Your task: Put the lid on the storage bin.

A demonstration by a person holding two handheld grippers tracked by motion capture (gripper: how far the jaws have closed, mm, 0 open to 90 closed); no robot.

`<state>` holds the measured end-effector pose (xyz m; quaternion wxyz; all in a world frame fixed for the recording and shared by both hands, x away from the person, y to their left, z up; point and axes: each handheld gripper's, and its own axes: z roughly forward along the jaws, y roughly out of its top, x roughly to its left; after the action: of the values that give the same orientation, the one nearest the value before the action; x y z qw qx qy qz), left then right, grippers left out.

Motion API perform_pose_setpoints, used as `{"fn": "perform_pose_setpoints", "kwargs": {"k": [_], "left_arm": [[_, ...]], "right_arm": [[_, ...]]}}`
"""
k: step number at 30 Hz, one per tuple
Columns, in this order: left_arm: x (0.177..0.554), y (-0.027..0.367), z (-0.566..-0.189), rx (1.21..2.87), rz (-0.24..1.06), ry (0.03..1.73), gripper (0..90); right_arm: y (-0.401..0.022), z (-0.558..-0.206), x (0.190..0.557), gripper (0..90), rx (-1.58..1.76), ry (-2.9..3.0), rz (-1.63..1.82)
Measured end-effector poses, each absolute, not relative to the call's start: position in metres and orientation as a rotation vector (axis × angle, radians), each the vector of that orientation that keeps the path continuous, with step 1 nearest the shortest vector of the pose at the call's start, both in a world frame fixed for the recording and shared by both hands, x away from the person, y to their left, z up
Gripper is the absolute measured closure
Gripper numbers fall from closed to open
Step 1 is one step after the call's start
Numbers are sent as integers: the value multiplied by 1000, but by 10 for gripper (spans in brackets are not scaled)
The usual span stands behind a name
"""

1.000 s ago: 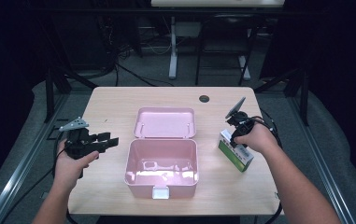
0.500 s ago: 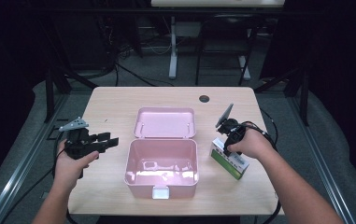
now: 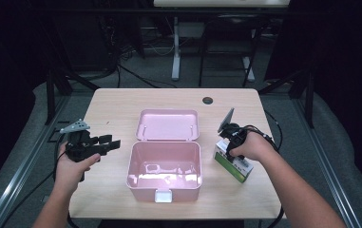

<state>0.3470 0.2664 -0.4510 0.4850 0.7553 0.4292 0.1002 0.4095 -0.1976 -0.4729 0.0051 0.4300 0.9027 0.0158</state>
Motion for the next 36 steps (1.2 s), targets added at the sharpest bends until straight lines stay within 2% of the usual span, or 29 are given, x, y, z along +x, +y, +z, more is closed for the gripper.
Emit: {"fn": "perform_pose_setpoints", "kwargs": {"k": [9, 36], "left_arm": [[348, 267, -453, 1836, 240, 1051, 477], [349, 268, -453, 1849, 235, 1058, 475]], "right_arm": [[-199, -483, 412, 590, 1366, 2837, 25], [-198, -483, 412, 611, 1350, 2826, 24]]}}
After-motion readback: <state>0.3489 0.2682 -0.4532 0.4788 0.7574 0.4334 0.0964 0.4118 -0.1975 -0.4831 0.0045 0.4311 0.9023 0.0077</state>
